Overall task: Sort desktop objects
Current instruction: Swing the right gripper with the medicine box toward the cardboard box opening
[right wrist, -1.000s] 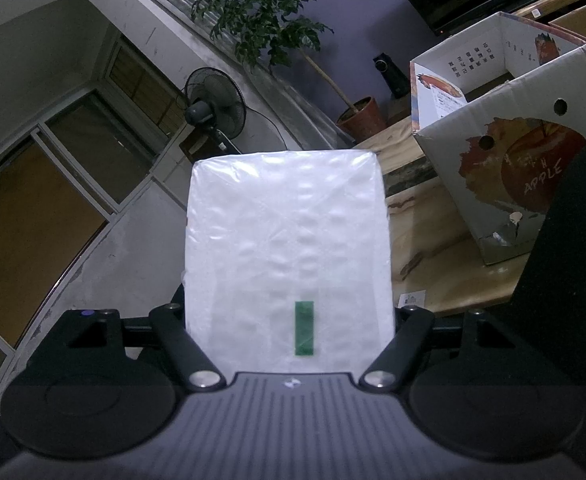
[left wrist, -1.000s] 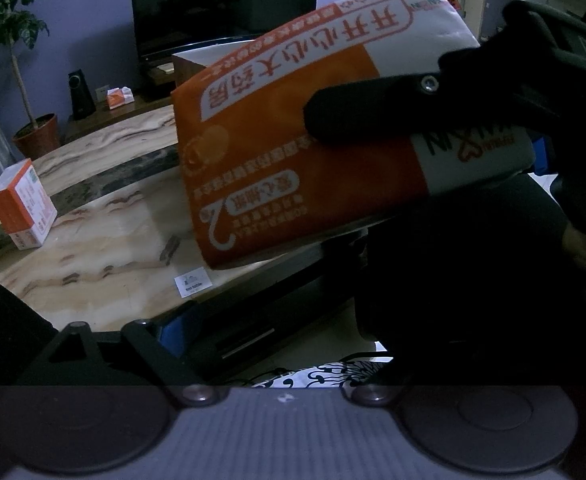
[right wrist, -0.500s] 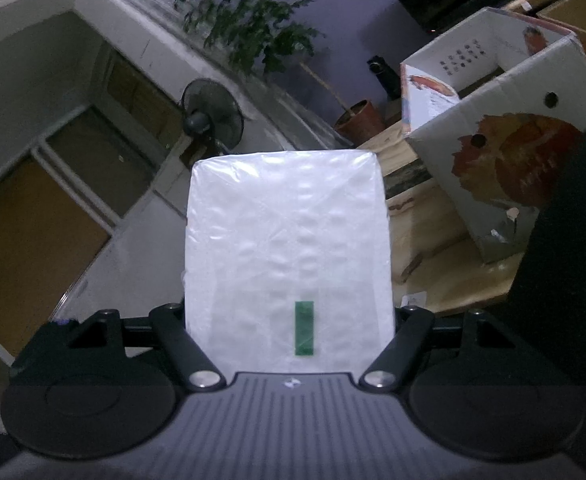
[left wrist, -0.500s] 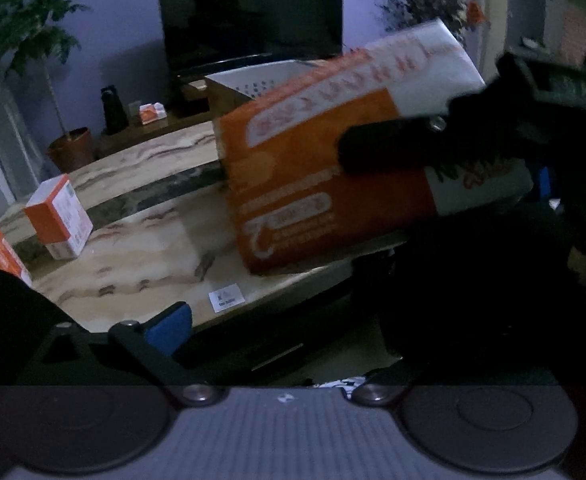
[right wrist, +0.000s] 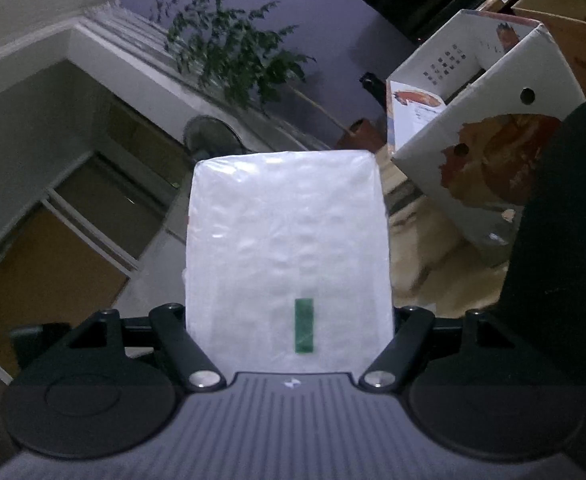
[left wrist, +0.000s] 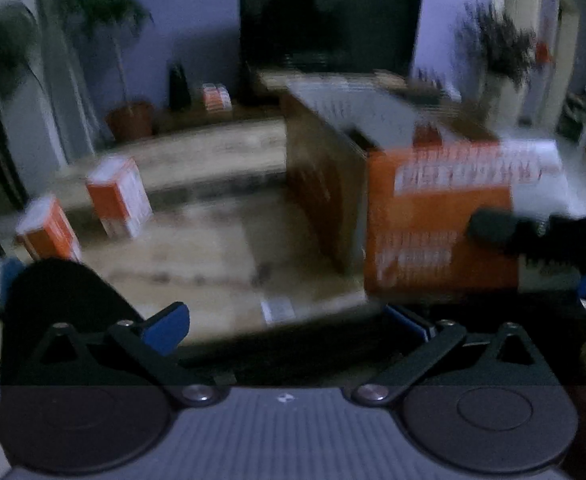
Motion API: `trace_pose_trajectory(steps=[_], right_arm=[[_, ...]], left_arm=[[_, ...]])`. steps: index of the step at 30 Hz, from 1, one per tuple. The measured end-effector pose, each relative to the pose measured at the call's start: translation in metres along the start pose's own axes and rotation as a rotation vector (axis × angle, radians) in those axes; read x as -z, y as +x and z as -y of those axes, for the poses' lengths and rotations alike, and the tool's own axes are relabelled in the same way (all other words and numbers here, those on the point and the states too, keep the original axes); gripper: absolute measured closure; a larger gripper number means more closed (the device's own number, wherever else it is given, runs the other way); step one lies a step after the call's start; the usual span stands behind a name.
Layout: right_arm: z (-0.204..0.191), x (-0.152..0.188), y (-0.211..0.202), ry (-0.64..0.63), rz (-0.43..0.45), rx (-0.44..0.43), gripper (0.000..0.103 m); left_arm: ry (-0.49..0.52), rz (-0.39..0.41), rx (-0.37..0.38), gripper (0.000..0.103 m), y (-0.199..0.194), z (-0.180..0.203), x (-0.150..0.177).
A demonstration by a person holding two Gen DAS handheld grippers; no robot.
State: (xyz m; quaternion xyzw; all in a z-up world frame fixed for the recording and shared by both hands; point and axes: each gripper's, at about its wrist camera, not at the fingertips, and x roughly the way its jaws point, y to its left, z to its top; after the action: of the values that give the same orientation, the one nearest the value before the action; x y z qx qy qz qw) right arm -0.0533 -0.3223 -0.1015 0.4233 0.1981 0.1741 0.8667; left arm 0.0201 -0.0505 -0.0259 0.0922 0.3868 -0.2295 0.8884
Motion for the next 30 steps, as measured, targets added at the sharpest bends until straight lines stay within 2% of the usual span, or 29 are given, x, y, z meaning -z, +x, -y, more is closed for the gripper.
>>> trace_pose_trajectory(steps=[5, 10, 13, 17, 25, 30], right_arm=[[0.006, -0.003, -0.004, 0.041, 0.026, -0.008, 0.028], [0.008, -0.004, -0.003, 0.045, 0.027, -0.014, 0.028], [0.009, -0.005, -0.003, 0.05, 0.029, -0.019, 0.028], [0.01, -0.005, -0.005, 0.059, 0.032, -0.029, 0.028], [0.014, -0.006, -0.007, 0.086, 0.032, -0.074, 0.028], [0.014, -0.006, -0.007, 0.095, 0.026, -0.102, 0.028]], left_arm=[[0.073, -0.048, 0.004, 0.001, -0.006, 0.015, 0.001], [0.042, -0.105, 0.08, 0.002, -0.009, 0.021, 0.004], [0.024, -0.108, 0.096, 0.011, -0.013, 0.021, 0.004], [0.06, -0.105, 0.095, 0.017, -0.019, 0.03, 0.006], [0.069, -0.107, 0.07, 0.018, -0.017, 0.031, 0.007], [0.073, -0.132, 0.051, 0.021, -0.015, 0.033, 0.006]])
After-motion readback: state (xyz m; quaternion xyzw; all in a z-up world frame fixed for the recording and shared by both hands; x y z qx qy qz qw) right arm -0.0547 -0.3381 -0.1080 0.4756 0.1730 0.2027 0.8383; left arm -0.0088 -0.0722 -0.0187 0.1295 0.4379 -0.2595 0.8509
